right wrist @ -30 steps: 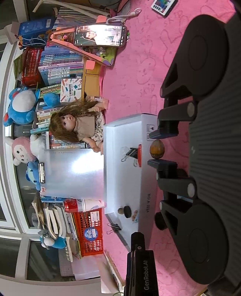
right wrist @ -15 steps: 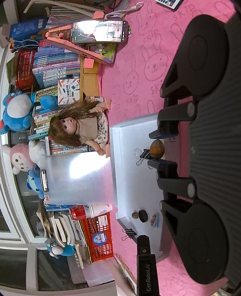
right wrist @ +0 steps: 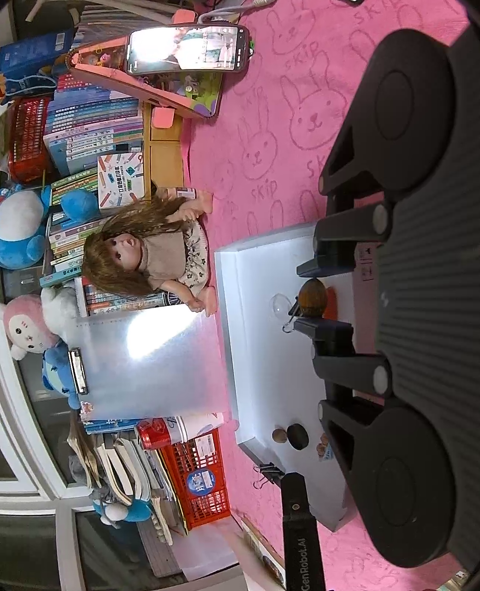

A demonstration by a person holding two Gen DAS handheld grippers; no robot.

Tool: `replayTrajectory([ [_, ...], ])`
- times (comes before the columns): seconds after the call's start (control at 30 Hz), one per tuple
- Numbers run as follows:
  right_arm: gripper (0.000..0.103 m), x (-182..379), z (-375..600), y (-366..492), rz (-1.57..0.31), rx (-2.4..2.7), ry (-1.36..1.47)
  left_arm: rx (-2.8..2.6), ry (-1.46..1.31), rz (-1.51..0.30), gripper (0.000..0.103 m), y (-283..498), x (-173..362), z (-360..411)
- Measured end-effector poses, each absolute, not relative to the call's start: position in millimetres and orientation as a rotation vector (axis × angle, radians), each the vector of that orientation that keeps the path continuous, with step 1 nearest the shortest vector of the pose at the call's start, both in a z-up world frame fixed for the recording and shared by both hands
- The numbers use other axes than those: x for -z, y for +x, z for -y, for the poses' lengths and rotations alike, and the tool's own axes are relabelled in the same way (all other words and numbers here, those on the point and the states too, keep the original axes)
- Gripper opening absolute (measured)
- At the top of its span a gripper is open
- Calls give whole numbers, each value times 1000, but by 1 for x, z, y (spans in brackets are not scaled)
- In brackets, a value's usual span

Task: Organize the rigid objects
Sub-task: 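Carry the red stick and walnut over the box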

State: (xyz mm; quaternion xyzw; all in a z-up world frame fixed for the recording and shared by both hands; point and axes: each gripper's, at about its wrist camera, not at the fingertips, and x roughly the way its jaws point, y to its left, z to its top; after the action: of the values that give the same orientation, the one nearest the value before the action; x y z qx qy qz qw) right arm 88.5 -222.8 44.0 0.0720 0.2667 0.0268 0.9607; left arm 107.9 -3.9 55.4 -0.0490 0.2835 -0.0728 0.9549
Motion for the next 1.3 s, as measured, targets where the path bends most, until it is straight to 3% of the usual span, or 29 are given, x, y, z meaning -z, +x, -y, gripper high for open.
replayTrajectory([
  [1.3, 28, -20, 224, 125, -660, -4, 147, 120, -110, -697, 42, 132, -20, -1],
])
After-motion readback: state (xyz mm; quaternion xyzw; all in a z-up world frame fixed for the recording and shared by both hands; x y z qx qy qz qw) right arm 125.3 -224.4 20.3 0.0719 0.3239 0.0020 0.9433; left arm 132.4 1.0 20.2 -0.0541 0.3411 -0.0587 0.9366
